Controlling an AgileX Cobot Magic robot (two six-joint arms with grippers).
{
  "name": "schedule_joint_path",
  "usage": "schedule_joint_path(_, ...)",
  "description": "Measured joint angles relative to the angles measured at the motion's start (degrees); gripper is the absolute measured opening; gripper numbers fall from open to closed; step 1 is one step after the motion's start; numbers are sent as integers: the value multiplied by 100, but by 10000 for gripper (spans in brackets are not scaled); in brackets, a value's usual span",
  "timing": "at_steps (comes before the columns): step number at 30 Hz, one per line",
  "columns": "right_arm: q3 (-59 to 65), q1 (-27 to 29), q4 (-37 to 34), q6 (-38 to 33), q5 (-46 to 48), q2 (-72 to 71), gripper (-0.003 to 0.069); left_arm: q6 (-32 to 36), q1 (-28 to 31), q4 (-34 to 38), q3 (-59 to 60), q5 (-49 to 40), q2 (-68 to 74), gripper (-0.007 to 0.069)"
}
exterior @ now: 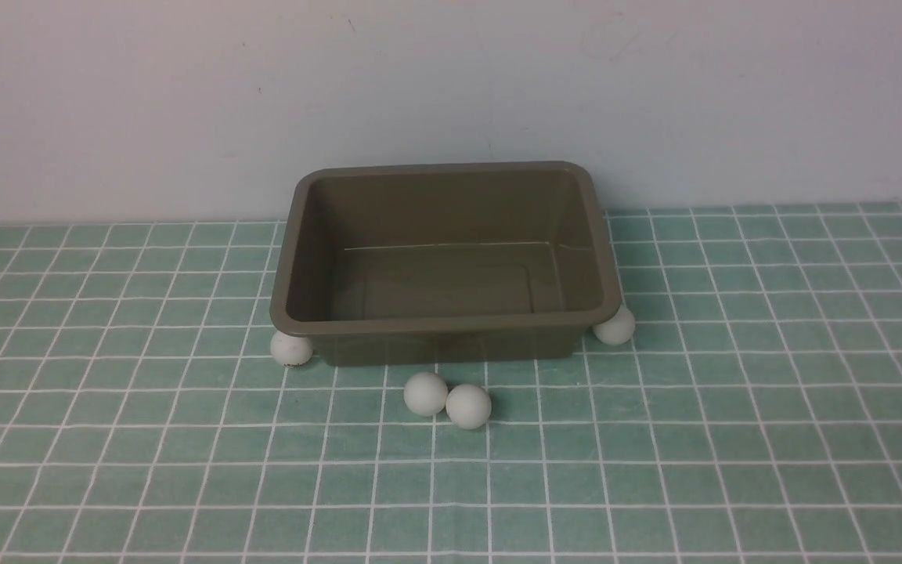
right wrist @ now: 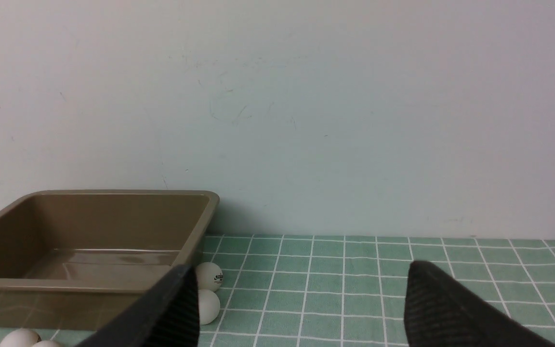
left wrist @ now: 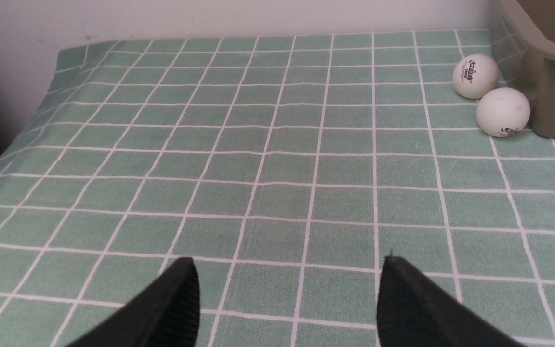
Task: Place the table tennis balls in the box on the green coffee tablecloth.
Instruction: 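Reach for and grasp a ping pong ball on the table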
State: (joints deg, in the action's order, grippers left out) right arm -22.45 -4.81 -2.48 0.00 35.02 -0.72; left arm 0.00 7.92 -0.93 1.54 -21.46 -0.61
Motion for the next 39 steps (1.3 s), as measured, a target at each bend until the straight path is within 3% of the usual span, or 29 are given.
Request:
schedule_joint_path(9,0,0,7,0,151,0,516,-126,0,1033,6,1016,0,447)
schedule_joint_path(21,0,0,13,0,491,0,516,-132,0,1127,6,1443,0,447)
schedule_joint_path(27,0,0,-123,0,527,0,516,-998,0,1868,6,1960,0,447)
schedule_joint_path(33,0,0,-398,0,527,0,516,-1199,0,1983,-395,1323,0,447)
schedule_joint_path(39,0,0,-599,-308,533,0,516,-350,0,2016,-1479,41,128,447)
